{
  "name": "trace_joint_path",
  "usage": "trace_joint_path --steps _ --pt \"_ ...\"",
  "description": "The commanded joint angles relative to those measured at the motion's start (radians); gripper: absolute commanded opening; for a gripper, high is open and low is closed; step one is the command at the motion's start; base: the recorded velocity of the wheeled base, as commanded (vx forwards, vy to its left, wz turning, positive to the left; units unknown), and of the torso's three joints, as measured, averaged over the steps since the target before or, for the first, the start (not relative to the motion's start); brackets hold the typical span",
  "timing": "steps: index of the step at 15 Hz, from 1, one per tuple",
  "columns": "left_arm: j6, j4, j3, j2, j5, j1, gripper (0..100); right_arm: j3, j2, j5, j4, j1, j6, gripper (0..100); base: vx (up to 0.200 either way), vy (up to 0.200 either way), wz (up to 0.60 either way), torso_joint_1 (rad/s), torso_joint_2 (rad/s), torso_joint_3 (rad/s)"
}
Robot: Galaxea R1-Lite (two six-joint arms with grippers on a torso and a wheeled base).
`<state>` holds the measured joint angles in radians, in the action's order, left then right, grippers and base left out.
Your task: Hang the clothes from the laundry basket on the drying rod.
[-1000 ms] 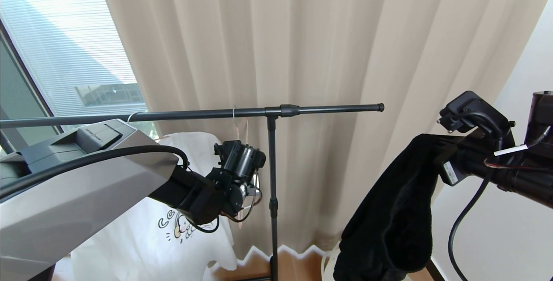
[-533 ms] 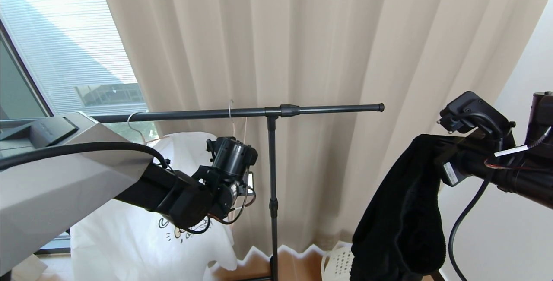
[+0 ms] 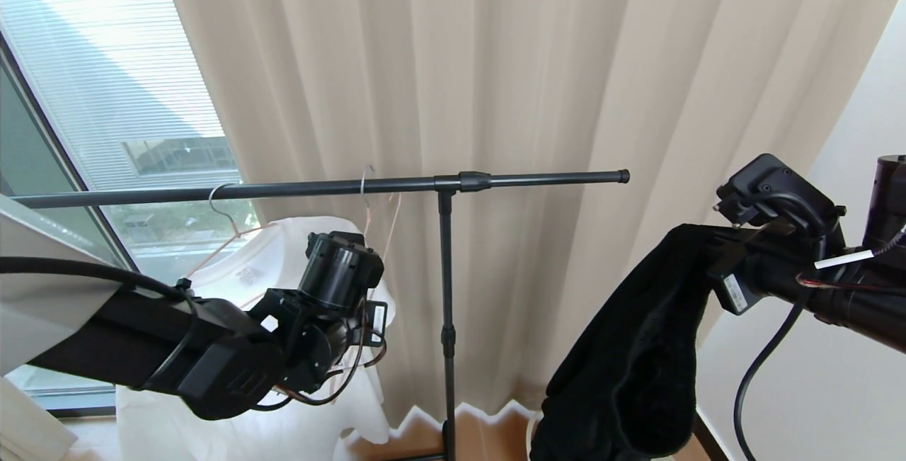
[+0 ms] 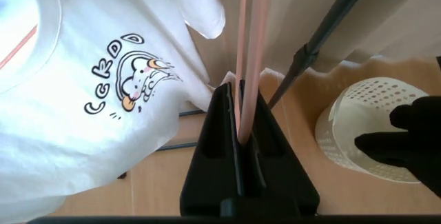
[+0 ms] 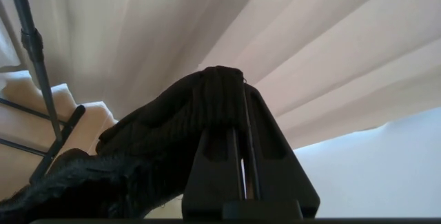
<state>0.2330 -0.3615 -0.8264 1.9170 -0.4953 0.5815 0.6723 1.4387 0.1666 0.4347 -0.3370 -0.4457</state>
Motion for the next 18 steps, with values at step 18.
trace_joint_path --steps 18 --pt "-0.227 0.001 0.595 -0.59 0.193 0.003 0 -0.017 -0.035 0.222 0.003 -0.278 0.167 0 0.0 0.0 0.0 0.0 0.0 0.0"
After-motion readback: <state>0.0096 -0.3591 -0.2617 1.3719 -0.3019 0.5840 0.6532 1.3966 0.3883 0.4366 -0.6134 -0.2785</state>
